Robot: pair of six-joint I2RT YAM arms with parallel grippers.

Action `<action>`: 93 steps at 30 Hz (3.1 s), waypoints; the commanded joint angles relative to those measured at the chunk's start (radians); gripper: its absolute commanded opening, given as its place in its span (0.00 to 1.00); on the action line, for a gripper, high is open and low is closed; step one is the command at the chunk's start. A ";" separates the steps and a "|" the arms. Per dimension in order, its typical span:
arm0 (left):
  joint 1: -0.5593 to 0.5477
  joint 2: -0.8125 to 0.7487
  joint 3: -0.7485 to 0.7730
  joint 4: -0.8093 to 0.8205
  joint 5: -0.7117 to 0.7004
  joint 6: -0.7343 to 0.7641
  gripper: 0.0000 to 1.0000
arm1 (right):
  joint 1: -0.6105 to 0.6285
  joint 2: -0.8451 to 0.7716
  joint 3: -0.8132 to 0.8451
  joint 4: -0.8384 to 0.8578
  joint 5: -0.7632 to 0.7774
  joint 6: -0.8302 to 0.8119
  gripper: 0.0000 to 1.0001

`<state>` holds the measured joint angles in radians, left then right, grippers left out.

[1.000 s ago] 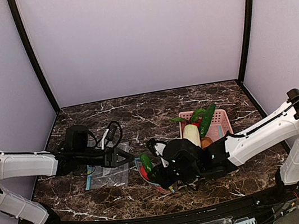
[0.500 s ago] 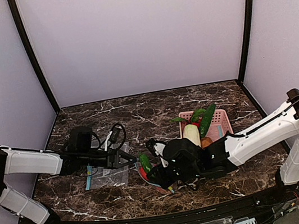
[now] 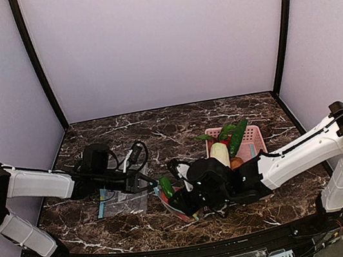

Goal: Place the food in the zip-top bag and seal the zipper
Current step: Place the fake vegetable in the zipper food storage bag, then adjust the fake vegetable in the zipper food storage bag.

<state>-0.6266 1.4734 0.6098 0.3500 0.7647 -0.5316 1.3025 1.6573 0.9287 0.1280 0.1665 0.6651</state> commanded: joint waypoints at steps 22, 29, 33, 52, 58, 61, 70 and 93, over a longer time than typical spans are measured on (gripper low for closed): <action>-0.034 -0.051 0.104 -0.146 0.135 0.110 0.01 | -0.002 -0.067 0.078 -0.215 -0.074 -0.078 0.36; -0.052 -0.057 0.131 -0.224 0.131 0.140 0.01 | -0.002 -0.098 0.170 -0.318 -0.050 -0.107 0.47; -0.053 -0.053 0.167 -0.294 0.110 0.160 0.01 | -0.002 -0.135 0.167 -0.338 -0.009 -0.082 0.46; -0.052 -0.036 0.214 -0.389 0.122 0.199 0.01 | 0.007 -0.020 0.308 -0.381 0.076 -0.073 0.26; -0.052 -0.039 0.217 -0.402 0.120 0.211 0.01 | 0.007 0.030 0.355 -0.409 0.089 -0.087 0.26; -0.053 -0.039 0.219 -0.403 0.120 0.212 0.01 | 0.006 0.053 0.366 -0.412 0.091 -0.090 0.25; -0.053 -0.048 0.220 -0.414 0.115 0.222 0.01 | 0.006 0.069 0.365 -0.457 0.164 -0.052 0.23; -0.053 -0.035 0.268 -0.459 0.104 0.252 0.01 | 0.023 0.081 0.352 -0.387 0.080 -0.157 0.03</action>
<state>-0.6762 1.4517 0.8223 -0.1112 0.8394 -0.3107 1.3075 1.7493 1.3003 -0.2943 0.2810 0.5587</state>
